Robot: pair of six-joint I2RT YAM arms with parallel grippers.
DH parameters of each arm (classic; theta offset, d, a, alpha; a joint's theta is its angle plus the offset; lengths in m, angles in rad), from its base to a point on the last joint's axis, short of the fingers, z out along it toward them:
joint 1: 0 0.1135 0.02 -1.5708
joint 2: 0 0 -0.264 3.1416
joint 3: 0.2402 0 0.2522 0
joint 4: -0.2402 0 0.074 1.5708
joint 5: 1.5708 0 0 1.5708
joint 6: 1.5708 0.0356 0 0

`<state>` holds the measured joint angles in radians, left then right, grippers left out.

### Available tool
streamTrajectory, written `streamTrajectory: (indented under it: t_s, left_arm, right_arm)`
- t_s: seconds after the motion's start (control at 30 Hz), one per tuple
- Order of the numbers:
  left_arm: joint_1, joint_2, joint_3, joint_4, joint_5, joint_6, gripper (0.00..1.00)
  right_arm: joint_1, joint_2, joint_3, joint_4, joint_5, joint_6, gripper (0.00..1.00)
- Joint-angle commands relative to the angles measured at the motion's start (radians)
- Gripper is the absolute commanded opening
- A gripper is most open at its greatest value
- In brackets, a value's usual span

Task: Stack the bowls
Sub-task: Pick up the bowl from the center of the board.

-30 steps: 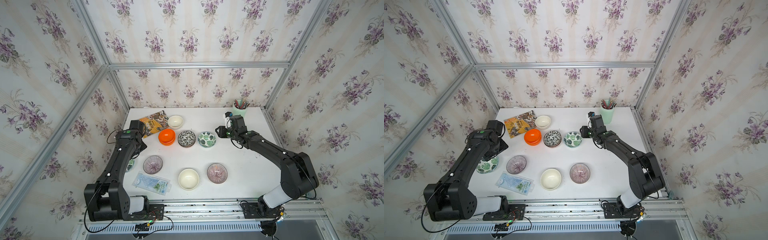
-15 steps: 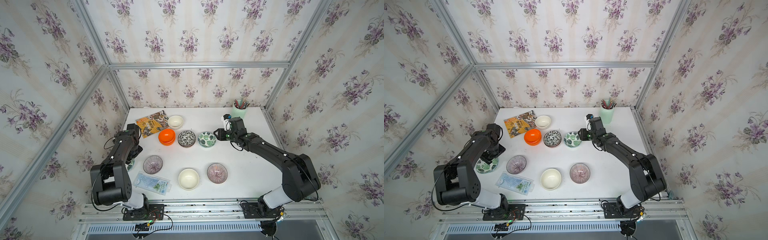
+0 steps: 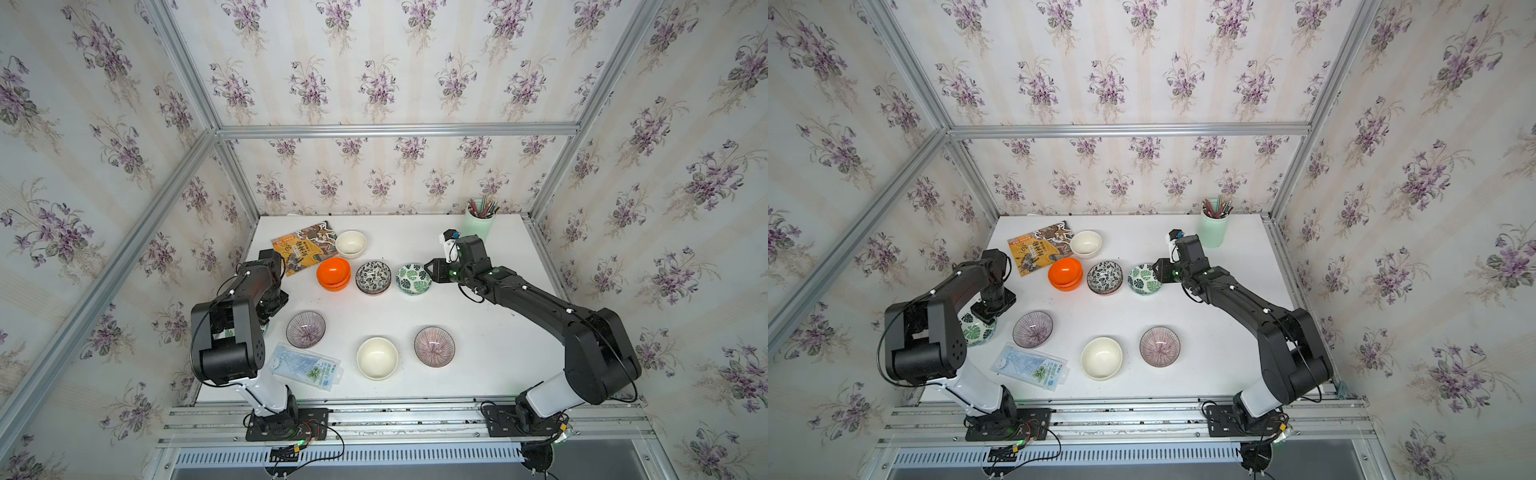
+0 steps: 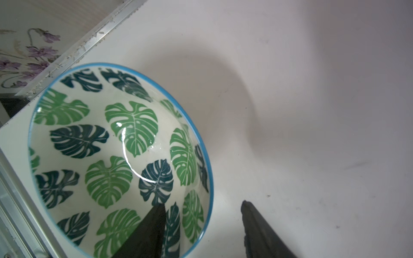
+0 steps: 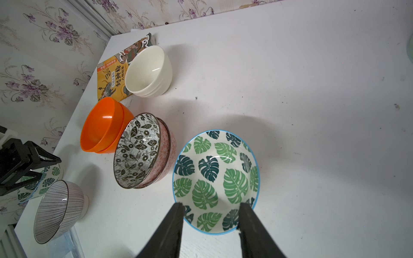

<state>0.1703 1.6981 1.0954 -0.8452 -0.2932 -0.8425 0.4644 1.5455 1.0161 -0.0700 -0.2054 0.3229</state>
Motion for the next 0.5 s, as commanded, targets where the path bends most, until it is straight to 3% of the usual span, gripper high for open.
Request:
streamTrajectory:
  t_s: [0.0, 0.3, 0.47]
  left_arm:
    - [0.003, 0.016, -0.005, 0.022, 0.002, 0.001, 0.49]
    - [0.005, 0.020, 0.022, 0.004, 0.026, 0.044, 0.00]
    - [0.006, -0.009, 0.054, -0.016, 0.017, 0.077, 0.00]
  right_arm:
    - [-0.001, -0.010, -0.001, 0.014, 0.003, 0.002, 0.45]
    - [0.004, 0.006, -0.005, 0.020, 0.004, 0.010, 0.44]
    - [0.004, 0.009, -0.005, 0.025, 0.001, 0.013, 0.44]
